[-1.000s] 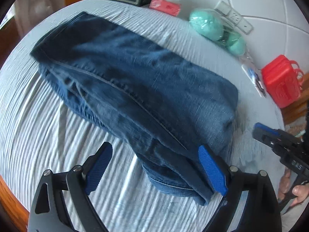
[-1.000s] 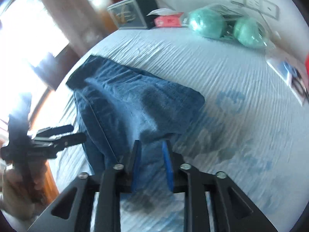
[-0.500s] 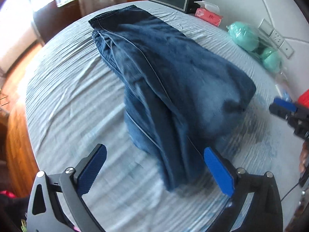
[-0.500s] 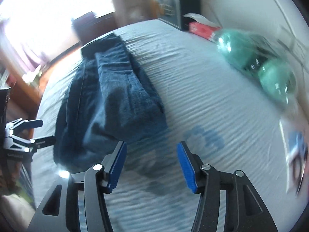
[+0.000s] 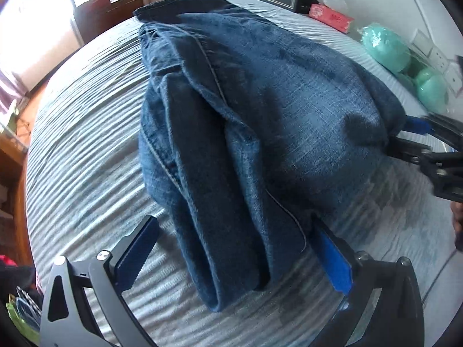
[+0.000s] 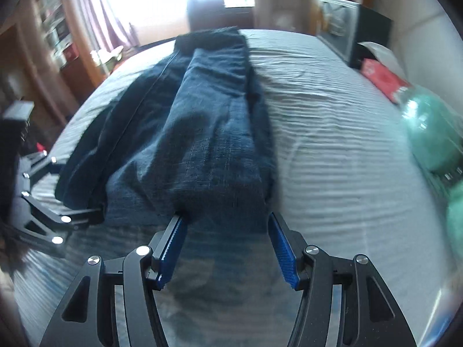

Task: Fold clothes

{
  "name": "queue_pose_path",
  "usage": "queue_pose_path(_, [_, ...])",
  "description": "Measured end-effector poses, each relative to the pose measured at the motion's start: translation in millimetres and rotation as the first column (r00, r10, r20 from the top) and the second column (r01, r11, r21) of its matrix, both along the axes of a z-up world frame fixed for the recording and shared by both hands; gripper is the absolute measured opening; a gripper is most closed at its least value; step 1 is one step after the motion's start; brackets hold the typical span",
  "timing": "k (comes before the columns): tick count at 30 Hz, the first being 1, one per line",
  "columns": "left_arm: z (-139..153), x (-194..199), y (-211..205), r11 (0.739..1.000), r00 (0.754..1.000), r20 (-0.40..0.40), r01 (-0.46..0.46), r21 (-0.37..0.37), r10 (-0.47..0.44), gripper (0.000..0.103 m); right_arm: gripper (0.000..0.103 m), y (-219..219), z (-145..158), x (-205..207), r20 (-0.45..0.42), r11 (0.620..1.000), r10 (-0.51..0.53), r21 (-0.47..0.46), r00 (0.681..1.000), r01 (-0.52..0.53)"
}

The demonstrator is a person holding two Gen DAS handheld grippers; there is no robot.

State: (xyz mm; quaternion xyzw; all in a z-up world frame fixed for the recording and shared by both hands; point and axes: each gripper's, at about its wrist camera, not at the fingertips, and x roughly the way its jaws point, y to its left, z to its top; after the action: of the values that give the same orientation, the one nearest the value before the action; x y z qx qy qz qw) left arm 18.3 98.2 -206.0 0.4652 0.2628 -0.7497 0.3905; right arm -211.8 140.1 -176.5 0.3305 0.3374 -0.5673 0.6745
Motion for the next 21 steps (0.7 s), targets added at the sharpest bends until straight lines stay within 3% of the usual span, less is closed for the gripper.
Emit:
queue_pose_path(3, [0, -2, -5, 0.999, 0.999, 0.01, 0.045, 0.015, -0.045, 0.101, 0.061, -7, -10, 2, -0.011, 0.999, 0.013, -0.032, 1.0, -0.013])
queue_pose_path(5, [6, -4, -6, 0.996, 0.996, 0.002, 0.087, 0.032, -0.087, 0.075, 0.058, -6, -11, 3, 0.013, 0.999, -0.009, -0.04, 1.0, 0.009])
queue_pose_path(6, [11, -4, -4, 0.994, 0.994, -0.004, 0.108, 0.035, -0.108, 0.051, 0.041, -5, -10, 4, 0.027, 0.999, -0.018, -0.035, 0.999, 0.019])
queue_pose_path(7, [17, -4, -3, 0.992, 0.992, -0.007, 0.123, 0.035, -0.123, 0.037, 0.026, -3, -8, 6, 0.042, 0.999, -0.024, -0.02, 0.999, 0.025])
queue_pose_path(8, [23, -3, -1, 0.991, 0.991, -0.007, 0.133, 0.031, -0.133, 0.033, 0.014, -1, -5, 10, 0.066, 0.999, -0.034, 0.001, 0.997, 0.034])
queue_pose_path(9, [30, 2, 0, 0.99, 0.991, -0.014, 0.136, 0.028, -0.136, 0.027, 0.014, 3, 1, 12, 0.09, 0.999, -0.054, 0.008, 0.994, 0.053])
queue_pose_path(13, [70, 34, 20, 0.981, 0.98, -0.062, 0.191, 0.04, -0.189, 0.023, 0.012, 47, 37, 25, 0.252, 0.987, -0.155, -0.01, 0.955, 0.163])
queue_pose_path(17, [114, 88, 54, 0.961, 0.958, -0.093, 0.275, 0.014, -0.273, 0.023, 0.012, 110, 64, 69, 0.391, 0.985, -0.163, 0.007, 0.906, 0.173])
queue_pose_path(19, [121, 111, 63, 0.957, 0.954, -0.106, 0.286, 0.041, -0.28, 0.023, 0.012, 131, 68, 96, 0.422, 0.987, -0.155, 0.032, 0.893, 0.156])
queue_pose_path(21, [120, 123, 60, 0.955, 0.953, -0.112, 0.291, 0.062, -0.283, 0.023, 0.012, 134, 70, 112, 0.405, 0.986, -0.163, 0.037, 0.9, 0.161])
